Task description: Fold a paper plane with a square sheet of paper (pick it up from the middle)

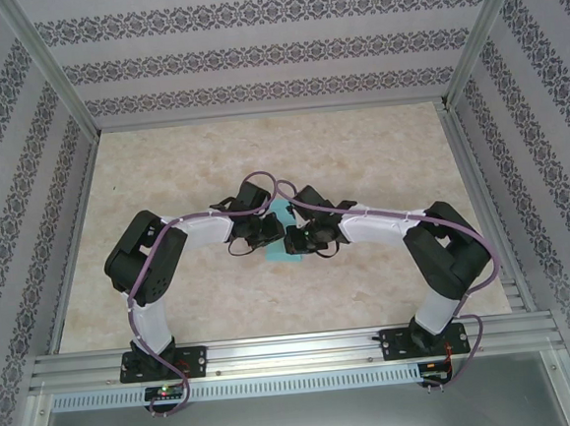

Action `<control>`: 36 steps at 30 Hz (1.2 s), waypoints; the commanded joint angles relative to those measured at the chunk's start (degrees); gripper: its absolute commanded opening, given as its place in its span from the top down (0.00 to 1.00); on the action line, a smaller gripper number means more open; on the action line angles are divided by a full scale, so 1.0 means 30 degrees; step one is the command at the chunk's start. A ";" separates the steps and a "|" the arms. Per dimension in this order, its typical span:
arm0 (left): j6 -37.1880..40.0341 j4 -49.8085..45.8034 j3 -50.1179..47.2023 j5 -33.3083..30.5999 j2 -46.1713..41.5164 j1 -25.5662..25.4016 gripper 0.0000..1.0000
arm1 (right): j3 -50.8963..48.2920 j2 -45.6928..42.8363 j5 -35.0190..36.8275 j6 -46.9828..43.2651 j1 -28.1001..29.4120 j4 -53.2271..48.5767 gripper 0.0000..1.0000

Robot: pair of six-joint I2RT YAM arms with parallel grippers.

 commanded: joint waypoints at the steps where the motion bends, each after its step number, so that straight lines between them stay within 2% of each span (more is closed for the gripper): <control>1: -0.0202 -0.1210 -0.0796 -0.1170 0.1330 -0.0329 0.85 | 0.0244 0.0680 0.0440 0.0374 -0.0097 0.0363 0.89; 9: -0.0202 -0.1297 -0.0719 -0.1292 0.1336 -0.0330 0.85 | -0.1003 0.0805 0.0559 0.0242 -0.0406 -0.0187 0.89; 22: -0.0173 -0.1487 -0.0638 -0.1370 0.1342 -0.0307 0.85 | -0.3649 -0.0962 -0.0635 0.0244 -0.0594 -0.0334 0.89; 31: -0.0114 -0.1379 -0.0598 -0.1213 0.1327 -0.0302 0.85 | -0.2767 -0.2636 0.0074 0.0907 -0.0771 0.0634 0.90; 36: -0.0099 -0.1195 -0.0619 -0.1055 0.1330 -0.0305 0.85 | -0.1998 -0.2058 -0.0149 0.1540 -0.0813 0.1959 0.90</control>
